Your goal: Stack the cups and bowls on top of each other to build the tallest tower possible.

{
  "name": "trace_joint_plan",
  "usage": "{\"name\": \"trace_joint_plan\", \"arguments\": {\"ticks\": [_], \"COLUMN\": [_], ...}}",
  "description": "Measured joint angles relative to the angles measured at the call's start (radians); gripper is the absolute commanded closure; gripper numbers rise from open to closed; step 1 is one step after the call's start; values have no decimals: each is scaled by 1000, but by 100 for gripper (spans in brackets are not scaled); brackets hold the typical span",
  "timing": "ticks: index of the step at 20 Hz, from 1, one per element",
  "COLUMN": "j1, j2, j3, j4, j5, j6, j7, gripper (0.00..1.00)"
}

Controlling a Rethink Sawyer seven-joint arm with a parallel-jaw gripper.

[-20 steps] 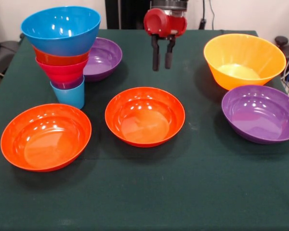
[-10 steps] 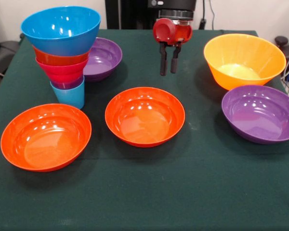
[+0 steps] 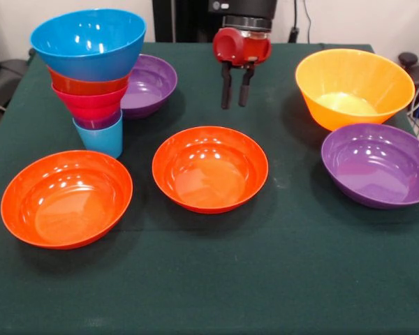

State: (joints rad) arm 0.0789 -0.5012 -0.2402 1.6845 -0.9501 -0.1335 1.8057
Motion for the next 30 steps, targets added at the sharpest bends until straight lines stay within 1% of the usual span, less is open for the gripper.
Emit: {"name": "trace_joint_plan", "arguments": {"ticks": [6, 13, 20, 30], "j1": [-5, -8, -7, -6], "j2": [40, 63, 85, 104], "j3": [-27, -28, -33, -55], "j4": [-22, -51, -77, -88], "j5": [16, 17, 37, 91], "j6": [-27, -28, -47, -107], "j7": [0, 0, 0, 0], "gripper": [0, 0, 0, 0]}}
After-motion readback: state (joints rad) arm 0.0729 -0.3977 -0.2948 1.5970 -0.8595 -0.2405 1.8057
